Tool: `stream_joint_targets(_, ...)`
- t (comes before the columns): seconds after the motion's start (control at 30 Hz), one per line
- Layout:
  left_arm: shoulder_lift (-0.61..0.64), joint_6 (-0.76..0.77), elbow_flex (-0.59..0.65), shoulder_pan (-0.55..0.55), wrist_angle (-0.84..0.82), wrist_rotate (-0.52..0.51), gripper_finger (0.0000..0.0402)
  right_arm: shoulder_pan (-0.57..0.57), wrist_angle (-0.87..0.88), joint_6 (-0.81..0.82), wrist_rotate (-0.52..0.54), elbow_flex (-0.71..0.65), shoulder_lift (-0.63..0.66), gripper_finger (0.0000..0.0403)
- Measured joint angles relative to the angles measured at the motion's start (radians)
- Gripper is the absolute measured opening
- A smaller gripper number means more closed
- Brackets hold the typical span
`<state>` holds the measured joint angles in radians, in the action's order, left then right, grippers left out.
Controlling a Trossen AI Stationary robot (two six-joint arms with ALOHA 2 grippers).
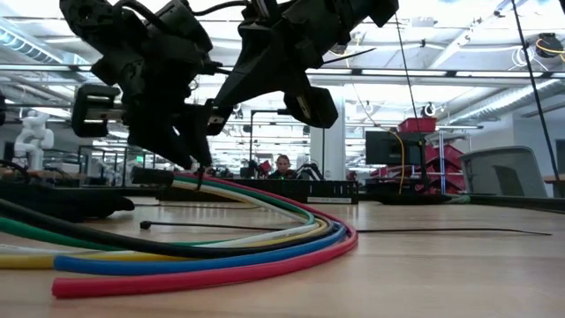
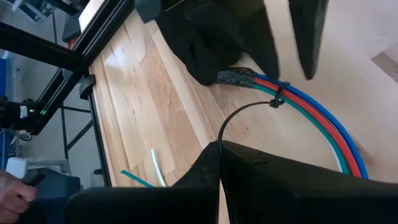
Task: Ziptie cables
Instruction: Wrap the cable wires using a zip tie
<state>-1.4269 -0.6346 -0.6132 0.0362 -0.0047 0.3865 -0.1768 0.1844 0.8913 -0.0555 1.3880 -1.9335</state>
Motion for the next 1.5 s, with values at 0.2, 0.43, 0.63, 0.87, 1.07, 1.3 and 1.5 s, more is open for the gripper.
stream_joint_targets(0.2,-0.025,0.0,0.0,-0.013,0.011,0.032,0.0106,0.0,0.0,-0.001,0.0,0.0,0.0,0.0)
stream_joint_targets(0.43,-0.038,0.001,0.0,-0.021,0.06,0.027,0.0106,0.0,-0.012,0.002,0.001,0.0,0.0,0.0)
stream_joint_targets(0.63,-0.056,0.0,0.0,-0.024,0.07,0.025,0.0106,0.0,-0.034,0.004,0.001,0.0,0.0,0.0)
stream_joint_targets(0.87,-0.111,0.0,-0.001,-0.025,0.077,0.03,0.0106,0.0,-0.031,0.012,0.004,-0.002,-0.002,0.0)
stream_joint_targets(1.07,-0.112,0.001,-0.001,-0.025,0.093,0.024,0.0106,0.0,-0.035,0.013,0.003,-0.002,-0.002,0.0)
stream_joint_targets(1.3,-0.112,-0.003,-0.001,-0.025,0.106,0.023,0.0094,0.0,-0.04,0.013,0.0,-0.002,-0.002,0.0)
stream_joint_targets(1.5,-0.112,-0.001,-0.001,-0.025,0.105,0.023,0.0045,0.0,-0.04,0.013,-0.002,-0.002,-0.002,0.0)
